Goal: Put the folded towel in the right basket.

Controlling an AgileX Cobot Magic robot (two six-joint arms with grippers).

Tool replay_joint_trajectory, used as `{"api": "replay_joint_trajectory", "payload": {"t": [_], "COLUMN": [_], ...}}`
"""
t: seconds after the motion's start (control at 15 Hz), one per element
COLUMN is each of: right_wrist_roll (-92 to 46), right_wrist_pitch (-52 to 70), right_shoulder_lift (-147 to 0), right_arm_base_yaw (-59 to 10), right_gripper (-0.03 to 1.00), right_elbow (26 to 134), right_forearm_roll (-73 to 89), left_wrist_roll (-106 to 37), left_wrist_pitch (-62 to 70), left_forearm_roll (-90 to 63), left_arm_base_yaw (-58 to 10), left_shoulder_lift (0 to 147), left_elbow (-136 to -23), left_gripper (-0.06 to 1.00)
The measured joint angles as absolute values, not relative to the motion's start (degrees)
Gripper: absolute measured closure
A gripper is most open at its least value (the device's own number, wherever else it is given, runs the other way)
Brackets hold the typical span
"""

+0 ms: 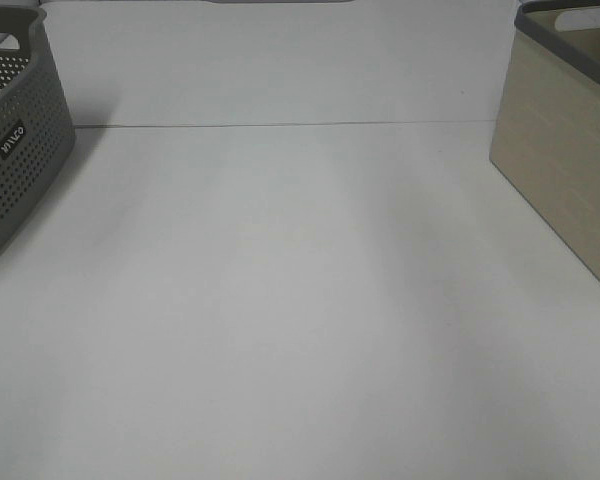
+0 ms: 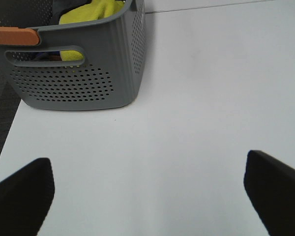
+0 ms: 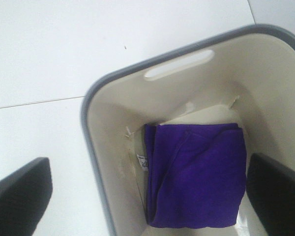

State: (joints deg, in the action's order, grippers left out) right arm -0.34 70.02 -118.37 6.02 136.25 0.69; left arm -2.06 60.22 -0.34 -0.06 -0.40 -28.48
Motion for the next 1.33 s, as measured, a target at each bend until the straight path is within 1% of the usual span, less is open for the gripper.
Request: {"api": "replay_joint_trajectory", "payload": {"t": [0.07,0.2,0.27,0.47,0.67,0.73,0.8,0.87,0.93,1.0,1.13,1.27,1.33], "right_wrist_roll": [1.26,2.41,2.06,2.06,2.23,2.23,2.23,2.23,2.18,2.01,0.46,-1.15,-1.43], "right_wrist_pitch": [70.02,69.96,69.84,69.56,69.21,68.81,66.81,66.41,66.29,66.23,66.18,66.41,67.27], "right_shoulder_lift": [-114.36,-109.32,-104.28,-85.03,-61.13,-57.64,-40.28,-31.23,-23.78,-20.00,-7.79,-0.40,0.29], "right_arm_base_yaw": [1.55,-0.46,-1.38,-2.23,-2.23,-2.23,-2.23,-2.23,-2.23,-2.23,-2.23,-2.23,-2.23], "right_gripper": [-0.01,-0.01,-0.01,-0.01,-0.01,-0.01,-0.01,-0.01,-0.01,-0.01,-0.01,-0.01,-0.01], "right_elbow": [135.85,133.04,128.74,107.37,80.04,76.49,62.05,56.21,51.85,49.79,44.63,41.60,40.68], "right_forearm_roll": [-2.06,-2.69,-2.69,-2.29,-2.29,-2.29,-2.29,-2.29,-2.35,-2.35,-2.35,-2.35,-2.35], "left_wrist_roll": [-2.06,-2.06,-2.06,-2.06,-2.06,-2.06,-2.06,-2.06,-2.06,-2.06,-2.06,-2.06,-2.06], "left_wrist_pitch": [60.22,60.22,60.22,60.22,60.22,60.22,60.22,60.22,60.22,60.22,60.22,60.22,60.22], "left_forearm_roll": [-0.34,-0.34,-0.34,-0.34,-0.34,-0.34,-0.34,-0.34,-0.34,-0.34,-0.34,-0.34,-0.34], "left_arm_base_yaw": [-0.06,0.00,0.00,0.00,-0.06,-0.06,-0.06,-0.06,-0.06,0.00,0.00,-0.06,-0.06], "left_shoulder_lift": [-0.40,-0.40,-0.40,-0.40,-0.40,-0.40,-0.40,-0.40,-0.40,-0.40,-0.40,-0.40,-0.40], "left_elbow": [-28.48,-28.48,-28.48,-28.48,-28.48,-28.48,-28.48,-28.48,-28.48,-28.48,-28.48,-28.48,-28.48], "left_gripper": [-0.05,-0.05,-0.05,-0.05,-0.05,-0.05,-0.05,-0.05,-0.05,-0.05,-0.05,-0.05,-0.05]}}
